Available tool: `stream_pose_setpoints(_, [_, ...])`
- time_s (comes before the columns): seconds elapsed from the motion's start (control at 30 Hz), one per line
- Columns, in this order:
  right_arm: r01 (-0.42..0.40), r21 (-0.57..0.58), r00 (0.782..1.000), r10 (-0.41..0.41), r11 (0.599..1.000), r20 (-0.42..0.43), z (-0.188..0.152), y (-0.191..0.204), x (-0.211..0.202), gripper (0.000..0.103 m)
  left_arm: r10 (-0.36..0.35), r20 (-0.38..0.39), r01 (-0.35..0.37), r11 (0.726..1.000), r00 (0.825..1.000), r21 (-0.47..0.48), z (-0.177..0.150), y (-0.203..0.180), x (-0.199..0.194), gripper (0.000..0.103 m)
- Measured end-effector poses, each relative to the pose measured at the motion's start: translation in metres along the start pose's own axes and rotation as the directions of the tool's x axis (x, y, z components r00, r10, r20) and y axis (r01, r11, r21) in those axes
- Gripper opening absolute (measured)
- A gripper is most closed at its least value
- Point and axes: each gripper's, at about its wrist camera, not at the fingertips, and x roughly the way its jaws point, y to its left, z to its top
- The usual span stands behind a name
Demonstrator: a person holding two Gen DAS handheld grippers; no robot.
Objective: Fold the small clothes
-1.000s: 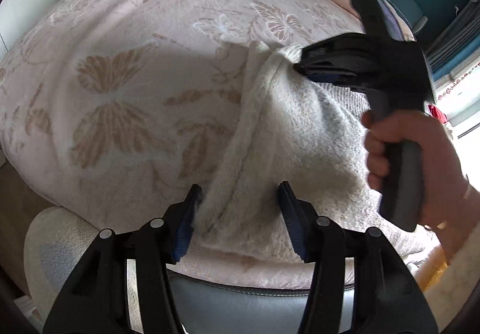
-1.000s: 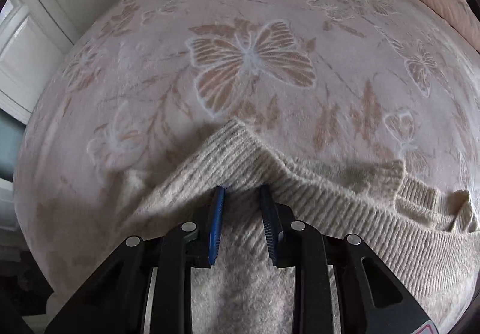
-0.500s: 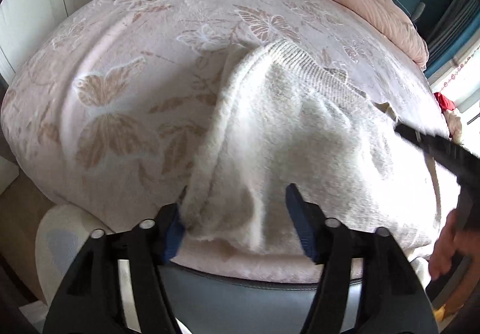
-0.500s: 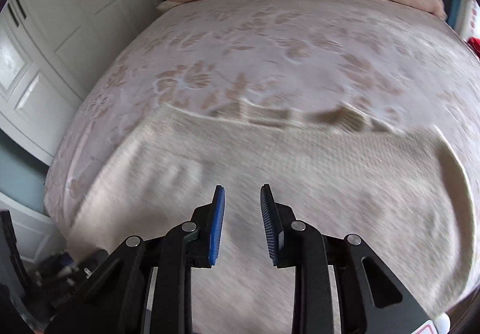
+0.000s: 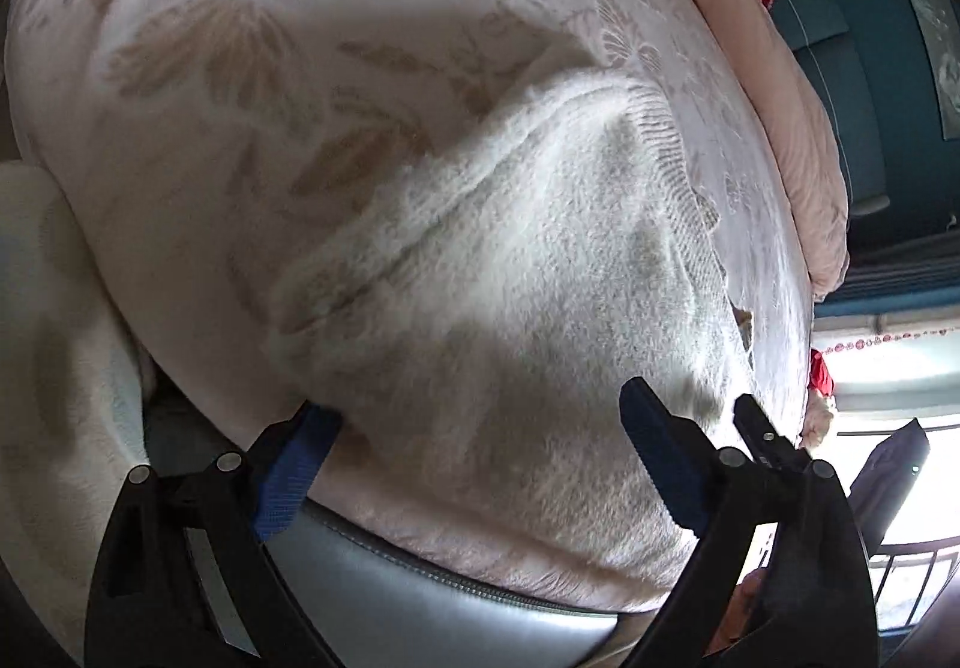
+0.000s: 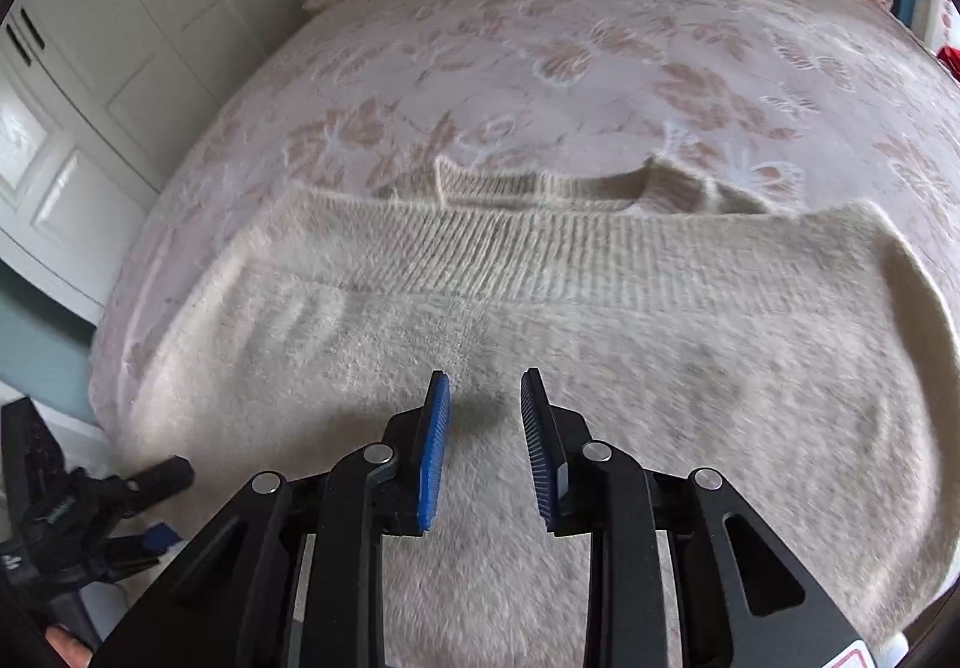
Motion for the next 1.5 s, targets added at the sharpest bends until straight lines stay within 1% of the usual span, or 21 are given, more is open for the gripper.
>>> stream_pose_setpoints(0.03, [0.027,-0.016,0.999,-0.027,1.0,-0.029,-0.001,0.003,0.011,0.025,0.0,0.019,0.0,1.0,1.0,0.004,0.002,-0.001,0.0,0.091])
stream_pose_setpoints(0.1, [0.056,-0.058,0.998,-0.057,0.997,-0.016,-0.005,0.006,0.023,0.026,-0.002,0.051,0.0,0.999,0.999,0.04,0.006,-0.007,-0.003,0.073])
stream_pose_setpoints(0.2, [0.067,-0.083,0.998,-0.067,0.994,-0.001,-0.007,0.009,0.026,0.026,-0.023,0.05,0.017,0.991,0.998,0.135,0.01,-0.028,-0.01,0.016])
stream_pose_setpoints(0.27, [0.051,-0.074,0.999,-0.051,0.996,0.002,-0.008,0.006,0.026,0.026,-0.046,0.104,0.021,0.972,0.994,0.234,0.005,-0.053,-0.028,0.015])
stream_pose_setpoints(0.37, [0.021,-0.062,1.0,-0.019,0.998,0.023,-0.011,0.0,0.025,0.026,-0.122,0.159,0.041,0.9,0.98,0.435,-0.016,-0.111,-0.061,0.015])
stream_pose_setpoints(0.53, [-0.087,0.006,0.996,0.086,0.996,0.034,-0.011,-0.019,0.011,0.026,-0.224,0.076,0.12,0.745,0.972,0.656,-0.069,-0.202,-0.077,0.015])
stream_pose_setpoints(0.6, [-0.134,0.053,0.99,0.132,0.99,0.04,-0.012,-0.035,-0.005,0.027,-0.215,0.047,0.118,0.69,0.975,0.714,-0.091,-0.228,-0.067,0.015])
stream_pose_setpoints(0.73, [-0.124,0.145,0.99,0.111,0.982,0.091,-0.033,-0.099,-0.055,0.039,-0.139,-0.007,0.088,0.593,0.99,0.8,-0.136,-0.258,-0.027,0.02])
stream_pose_setpoints(0.8, [-0.107,0.207,0.992,0.089,0.972,0.094,-0.049,-0.134,-0.075,0.043,-0.078,-0.017,0.058,0.557,0.997,0.828,-0.154,-0.259,-0.005,0.026])
stream_pose_setpoints(0.87, [-0.093,0.264,0.993,0.072,0.96,0.09,-0.067,-0.168,-0.096,0.046,-0.027,-0.032,0.042,0.533,0.999,0.845,-0.174,-0.252,0.01,0.053])
stream_pose_setpoints(0.9, [-0.09,0.281,0.994,0.068,0.956,0.088,-0.075,-0.18,-0.105,0.047,-0.023,-0.051,0.055,0.523,0.998,0.851,-0.183,-0.243,0.012,0.061])
stream_pose_setpoints(0.93, [-0.094,0.29,0.993,0.07,0.952,0.092,-0.08,-0.188,-0.112,0.053,-0.024,-0.053,0.057,0.515,0.998,0.856,-0.19,-0.234,0.011,0.073])
stream_pose_setpoints(0.97, [-0.107,0.299,0.992,0.08,0.948,0.099,-0.084,-0.194,-0.118,0.064,-0.026,-0.044,0.051,0.505,0.999,0.861,-0.194,-0.227,0.009,0.078])
stream_pose_setpoints(1.0, [-0.123,0.306,0.99,0.096,0.944,0.103,-0.086,-0.199,-0.121,0.068,-0.028,-0.024,0.035,0.482,0.999,0.875,-0.201,-0.218,0.004,0.08])
stream_pose_setpoints(1.03, [-0.155,0.311,0.986,0.128,0.938,0.103,-0.086,-0.201,-0.122,0.07,-0.021,0.007,0.003,0.447,1.0,0.894,-0.207,-0.208,-0.001,0.086])
stream_pose_setpoints(1.1, [-0.22,0.323,0.975,0.196,0.92,0.105,-0.086,-0.199,-0.118,0.073,0.002,0.064,-0.06,0.385,0.998,0.921,-0.215,-0.193,-0.006,0.087])
stream_pose_setpoints(1.17, [-0.289,0.345,0.957,0.274,0.893,0.094,-0.077,-0.192,-0.103,0.077,0.042,0.128,-0.135,0.343,0.991,0.93,-0.215,-0.178,-0.007,0.088])
stream_pose_setpoints(1.23, [-0.306,0.371,0.95,0.307,0.877,0.057,-0.069,-0.179,-0.087,0.077,0.077,0.172,-0.188,0.339,0.982,0.922,-0.207,-0.17,-0.001,0.088])
stream_pose_setpoints(1.3, [-0.311,0.4,0.944,0.329,0.862,0.024,-0.058,-0.166,-0.072,0.077,0.101,0.199,-0.222,0.36,0.975,0.906,-0.197,-0.161,0.001,0.088])
stream_pose_setpoints(1.43, [-0.353,0.432,0.917,0.398,0.83,-0.015,-0.045,-0.138,-0.056,0.078,0.136,0.152,-0.199,0.459,0.979,0.866,-0.175,-0.153,0.011,0.088])
stream_pose_setpoints(1.5, [-0.345,0.406,0.919,0.393,0.846,-0.038,-0.039,-0.124,-0.054,0.078,0.157,0.132,-0.193,0.49,0.979,0.85,-0.166,-0.149,0.022,0.088])
